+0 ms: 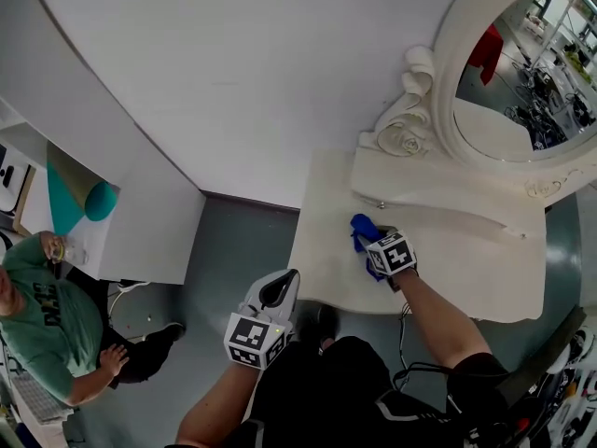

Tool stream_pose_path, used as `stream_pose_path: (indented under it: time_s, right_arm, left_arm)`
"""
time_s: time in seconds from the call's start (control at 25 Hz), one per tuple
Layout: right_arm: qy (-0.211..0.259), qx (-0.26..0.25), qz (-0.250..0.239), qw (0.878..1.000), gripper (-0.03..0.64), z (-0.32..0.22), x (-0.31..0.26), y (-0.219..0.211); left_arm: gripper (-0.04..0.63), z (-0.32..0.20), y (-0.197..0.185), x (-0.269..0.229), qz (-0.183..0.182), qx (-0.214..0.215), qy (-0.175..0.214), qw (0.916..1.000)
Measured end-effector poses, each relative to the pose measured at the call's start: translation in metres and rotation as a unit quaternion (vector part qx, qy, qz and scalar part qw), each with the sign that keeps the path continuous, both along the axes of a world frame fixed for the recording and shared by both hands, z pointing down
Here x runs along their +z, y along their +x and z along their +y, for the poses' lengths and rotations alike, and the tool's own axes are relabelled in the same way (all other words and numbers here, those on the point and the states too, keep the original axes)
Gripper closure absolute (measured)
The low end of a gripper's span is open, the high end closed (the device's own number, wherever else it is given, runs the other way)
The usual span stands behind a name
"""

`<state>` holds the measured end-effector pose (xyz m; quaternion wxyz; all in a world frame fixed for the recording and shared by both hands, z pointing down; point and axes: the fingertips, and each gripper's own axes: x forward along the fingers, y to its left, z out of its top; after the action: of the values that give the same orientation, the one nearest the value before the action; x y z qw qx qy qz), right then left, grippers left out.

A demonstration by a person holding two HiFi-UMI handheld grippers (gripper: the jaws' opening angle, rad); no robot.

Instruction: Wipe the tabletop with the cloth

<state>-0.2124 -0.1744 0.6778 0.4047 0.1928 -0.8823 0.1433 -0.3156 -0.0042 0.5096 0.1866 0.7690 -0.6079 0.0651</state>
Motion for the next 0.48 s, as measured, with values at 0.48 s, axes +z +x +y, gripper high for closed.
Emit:
stream_pose_path:
  time_s: [0.48]
  right_arm:
    - [-0.045,-0.028,0.020,0.998,0.515,0.160,0.002,0.031]
  left_arm:
    - [0.588,0.002,0.005,-0.002,0.010,0.029,0.017,0.9994]
